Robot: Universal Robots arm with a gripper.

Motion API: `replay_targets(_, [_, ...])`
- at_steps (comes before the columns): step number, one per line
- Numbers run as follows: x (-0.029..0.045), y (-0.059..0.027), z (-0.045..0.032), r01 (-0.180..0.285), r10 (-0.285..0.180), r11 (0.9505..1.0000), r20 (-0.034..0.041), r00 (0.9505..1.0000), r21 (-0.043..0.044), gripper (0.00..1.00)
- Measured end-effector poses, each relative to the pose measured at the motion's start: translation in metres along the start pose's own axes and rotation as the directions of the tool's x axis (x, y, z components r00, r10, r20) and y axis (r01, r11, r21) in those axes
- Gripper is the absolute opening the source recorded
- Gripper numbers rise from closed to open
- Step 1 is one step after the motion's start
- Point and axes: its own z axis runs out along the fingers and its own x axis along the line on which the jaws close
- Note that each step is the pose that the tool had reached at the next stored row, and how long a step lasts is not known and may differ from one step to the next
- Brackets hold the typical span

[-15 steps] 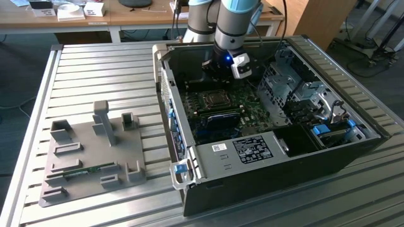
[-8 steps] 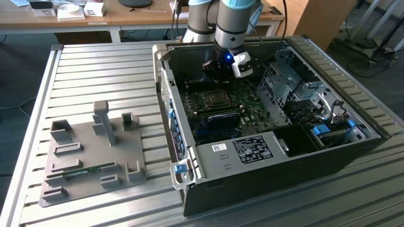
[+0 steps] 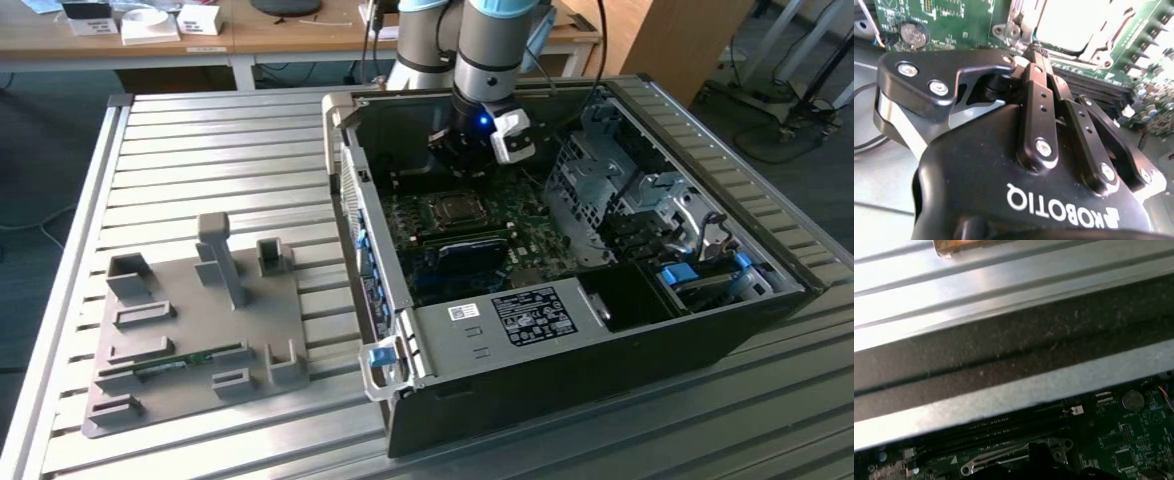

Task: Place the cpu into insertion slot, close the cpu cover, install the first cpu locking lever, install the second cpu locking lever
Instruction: 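Install the first cpu locking lever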

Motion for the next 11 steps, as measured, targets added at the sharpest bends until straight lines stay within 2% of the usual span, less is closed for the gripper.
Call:
replay_targets(2, [0.0, 0.0, 0.0, 0.015, -0.015, 0.9995, 0.004, 0.9999, 0.0281, 0.11])
replay_targets(3, [0.0, 0.0, 0.0001, 0.024, -0.024, 0.9992, 0.0042, 0.9997, 0.0325, 0.11])
replay_targets(7, [0.0, 0.0, 0.0001, 0.074, -0.074, 0.9966, 0.0, 0.9973, 0.037, 0.11])
replay_targets(11, [0.0, 0.0, 0.0002, 0.123, -0.123, 0.9915, -0.0053, 0.9924, 0.0438, 0.11])
